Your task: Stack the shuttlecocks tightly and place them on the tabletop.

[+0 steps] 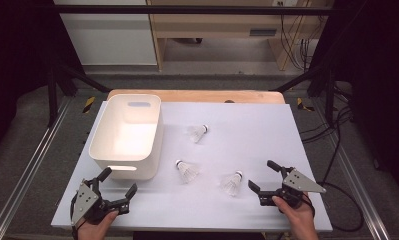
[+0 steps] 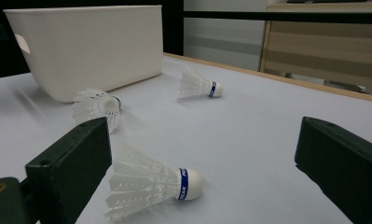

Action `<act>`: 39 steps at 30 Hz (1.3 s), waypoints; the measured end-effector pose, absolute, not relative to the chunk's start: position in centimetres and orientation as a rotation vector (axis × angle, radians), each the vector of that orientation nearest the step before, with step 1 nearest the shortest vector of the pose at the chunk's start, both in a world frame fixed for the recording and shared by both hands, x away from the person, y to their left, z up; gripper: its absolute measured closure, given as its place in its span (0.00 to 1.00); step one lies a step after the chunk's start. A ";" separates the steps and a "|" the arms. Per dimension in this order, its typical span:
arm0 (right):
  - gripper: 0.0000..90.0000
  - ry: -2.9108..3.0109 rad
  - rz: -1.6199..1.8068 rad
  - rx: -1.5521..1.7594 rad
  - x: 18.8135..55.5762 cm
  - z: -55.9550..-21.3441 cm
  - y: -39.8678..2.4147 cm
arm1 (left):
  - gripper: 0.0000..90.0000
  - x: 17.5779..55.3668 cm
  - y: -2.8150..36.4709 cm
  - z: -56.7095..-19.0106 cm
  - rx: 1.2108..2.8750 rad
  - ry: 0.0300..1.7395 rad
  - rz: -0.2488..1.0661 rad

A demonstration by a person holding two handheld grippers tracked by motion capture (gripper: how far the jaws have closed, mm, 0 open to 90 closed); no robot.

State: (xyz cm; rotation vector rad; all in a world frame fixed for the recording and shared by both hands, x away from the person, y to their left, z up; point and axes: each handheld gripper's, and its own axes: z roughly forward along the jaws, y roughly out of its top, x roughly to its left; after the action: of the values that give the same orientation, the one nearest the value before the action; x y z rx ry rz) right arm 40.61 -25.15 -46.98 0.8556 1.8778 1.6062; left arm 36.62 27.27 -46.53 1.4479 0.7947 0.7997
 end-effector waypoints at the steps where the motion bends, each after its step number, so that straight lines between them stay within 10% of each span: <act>1: 0.04 1.879 1.601 0.858 40.6 -47.0 -25.1 | 0.01 36.6 27.2 -46.5 1.451 0.793 0.798; 39: 0.05 1.939 1.527 0.919 40.1 -46.6 -24.9 | 0.02 37.2 14.6 -45.7 1.766 0.603 0.619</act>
State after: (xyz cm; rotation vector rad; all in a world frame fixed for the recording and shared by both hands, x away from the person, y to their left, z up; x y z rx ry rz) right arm 40.14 -24.85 -46.61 0.9191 1.9390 1.5268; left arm 37.21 14.56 -45.70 1.7660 0.6026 0.6193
